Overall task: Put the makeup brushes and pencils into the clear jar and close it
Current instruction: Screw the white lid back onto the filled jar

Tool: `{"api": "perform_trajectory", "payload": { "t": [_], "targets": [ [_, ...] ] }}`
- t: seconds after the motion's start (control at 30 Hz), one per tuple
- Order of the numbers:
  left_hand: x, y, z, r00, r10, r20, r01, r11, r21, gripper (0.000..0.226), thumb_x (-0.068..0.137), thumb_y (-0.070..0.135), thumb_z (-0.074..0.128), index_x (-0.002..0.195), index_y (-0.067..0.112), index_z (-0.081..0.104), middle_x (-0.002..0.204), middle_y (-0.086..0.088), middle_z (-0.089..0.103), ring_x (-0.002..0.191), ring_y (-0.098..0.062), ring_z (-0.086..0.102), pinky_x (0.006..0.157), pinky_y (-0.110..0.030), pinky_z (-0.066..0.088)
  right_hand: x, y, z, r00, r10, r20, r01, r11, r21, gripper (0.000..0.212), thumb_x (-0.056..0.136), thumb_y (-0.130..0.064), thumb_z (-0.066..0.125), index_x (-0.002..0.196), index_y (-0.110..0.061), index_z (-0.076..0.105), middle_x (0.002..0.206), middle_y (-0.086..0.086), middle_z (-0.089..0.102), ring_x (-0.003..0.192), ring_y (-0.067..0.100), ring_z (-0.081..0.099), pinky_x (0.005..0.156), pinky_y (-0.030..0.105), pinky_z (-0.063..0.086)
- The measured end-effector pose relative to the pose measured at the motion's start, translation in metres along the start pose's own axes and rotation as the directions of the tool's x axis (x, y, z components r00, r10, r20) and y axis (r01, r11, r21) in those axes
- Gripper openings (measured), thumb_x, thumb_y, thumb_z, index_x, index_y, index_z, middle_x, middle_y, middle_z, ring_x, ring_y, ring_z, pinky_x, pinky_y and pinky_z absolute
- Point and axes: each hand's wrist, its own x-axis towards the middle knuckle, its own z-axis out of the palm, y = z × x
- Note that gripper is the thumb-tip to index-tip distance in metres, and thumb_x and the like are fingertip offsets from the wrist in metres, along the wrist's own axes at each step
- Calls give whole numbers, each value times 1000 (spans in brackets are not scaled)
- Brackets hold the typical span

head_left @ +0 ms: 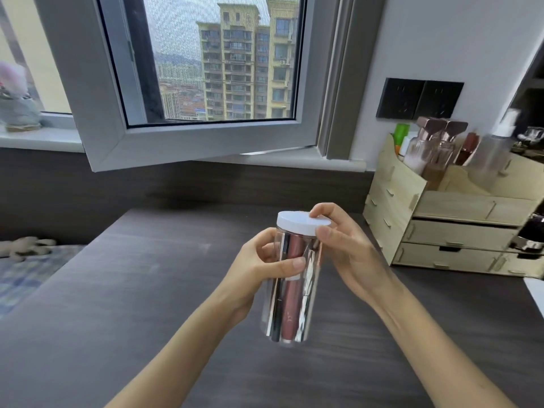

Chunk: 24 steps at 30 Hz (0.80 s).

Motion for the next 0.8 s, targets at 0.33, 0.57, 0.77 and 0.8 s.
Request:
{"api": "perform_trajectory", "payload": {
  "t": [0.33, 0.57, 0.77, 0.8],
  "targets": [
    [1, 2, -3, 996, 36, -79, -23, 987, 158, 60, 49, 35, 84, 100, 15, 59, 94, -9, 73, 87, -27, 69, 82, -40, 56, -1, -33, 1, 992, 77, 101, 1, 788, -616, 68, 74, -78, 34, 137, -53, 24, 140, -22, 41, 129, -5, 35, 102, 20, 34],
    [2, -3, -7, 983, 61, -171, -13, 964, 265, 54, 46, 40, 87, 91, 26, 60, 90, -2, 73, 83, -23, 69, 83, -48, 54, -1, -56, 11, 942, -327, 77, 96, 45, -994, 78, 78, -73, 0, 141, -37, 28, 51, -13, 54, 46, -3, 44, 51, 12, 27],
    [2, -2, -3, 983, 85, -163, -30, 948, 317, 53, 46, 43, 86, 90, 29, 60, 87, 1, 73, 83, -22, 69, 81, -50, 54, 11, -44, 1, 983, 10, 184, 157, 472, -868, 52, 90, -46, 47, 140, -41, 31, 117, -16, 56, 104, 0, 50, 86, 16, 39],
    [3, -2, -2, 981, 92, -170, -33, 947, 319, 52, 47, 43, 86, 90, 30, 60, 86, 2, 73, 83, -21, 69, 80, -50, 54, 12, -42, 1, 986, -4, 168, 152, 446, -882, 53, 90, -40, 51, 140, -37, 33, 115, -11, 57, 100, 2, 51, 82, 14, 38]
  ]
}}
